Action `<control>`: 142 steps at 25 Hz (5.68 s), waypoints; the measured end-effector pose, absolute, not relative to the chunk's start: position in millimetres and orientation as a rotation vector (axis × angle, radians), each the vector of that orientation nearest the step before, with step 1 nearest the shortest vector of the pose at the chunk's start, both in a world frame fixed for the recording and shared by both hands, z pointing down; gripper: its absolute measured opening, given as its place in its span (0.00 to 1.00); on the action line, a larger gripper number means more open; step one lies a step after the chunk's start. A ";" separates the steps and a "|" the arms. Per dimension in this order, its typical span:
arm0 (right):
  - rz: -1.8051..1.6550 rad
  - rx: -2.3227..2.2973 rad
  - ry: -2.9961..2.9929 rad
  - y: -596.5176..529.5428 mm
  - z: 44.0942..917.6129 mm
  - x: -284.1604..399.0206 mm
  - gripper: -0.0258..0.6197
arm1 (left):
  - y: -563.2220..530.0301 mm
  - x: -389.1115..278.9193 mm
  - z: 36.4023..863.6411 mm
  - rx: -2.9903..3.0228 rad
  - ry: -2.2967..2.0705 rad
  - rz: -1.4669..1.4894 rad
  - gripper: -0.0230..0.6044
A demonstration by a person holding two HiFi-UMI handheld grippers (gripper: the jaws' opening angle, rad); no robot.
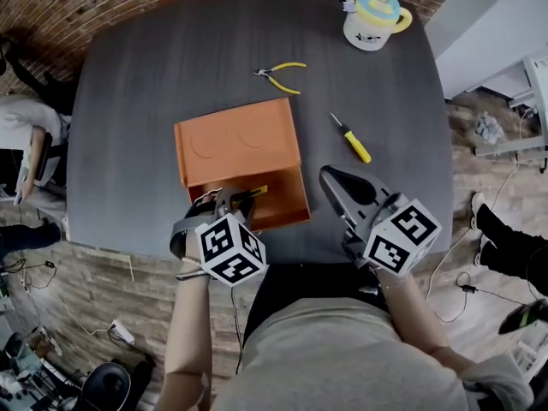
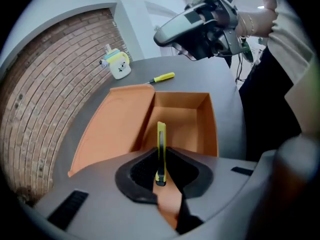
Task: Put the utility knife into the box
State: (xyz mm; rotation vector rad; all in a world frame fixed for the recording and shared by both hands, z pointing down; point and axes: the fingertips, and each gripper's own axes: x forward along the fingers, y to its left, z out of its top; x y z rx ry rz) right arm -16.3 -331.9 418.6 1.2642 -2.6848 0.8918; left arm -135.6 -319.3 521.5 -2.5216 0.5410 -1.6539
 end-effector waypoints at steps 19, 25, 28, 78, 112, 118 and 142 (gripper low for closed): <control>0.960 1.271 -2.642 -332.9 432.8 0.6 0.05 | -315.9 -123.0 559.2 -2.486 0.335 -1.838 0.13; 0.955 1.274 -2.647 -329.4 431.1 -2.9 0.05 | -318.2 -125.4 557.7 -2.484 0.347 -1.816 0.13; 0.948 1.291 -2.647 -325.4 428.0 -3.7 0.05 | -318.5 -126.0 556.0 -2.513 0.348 -1.799 0.15; 0.403 0.992 -2.849 -177.7 308.0 -104.0 0.05 | -174.5 -207.2 307.0 -2.941 1.701 -0.025 0.09; 0.550 0.780 -2.714 -146.7 371.3 -124.5 0.05 | -141.4 -204.1 366.4 -3.116 1.755 -0.106 0.07; 0.560 0.759 -2.713 -145.1 374.8 -126.0 0.05 | -139.5 -199.8 369.6 -3.140 1.727 -0.130 0.07; 0.538 0.773 -2.676 -143.5 382.0 -118.1 0.05 | -134.4 -197.3 379.3 -3.163 1.726 -0.172 0.07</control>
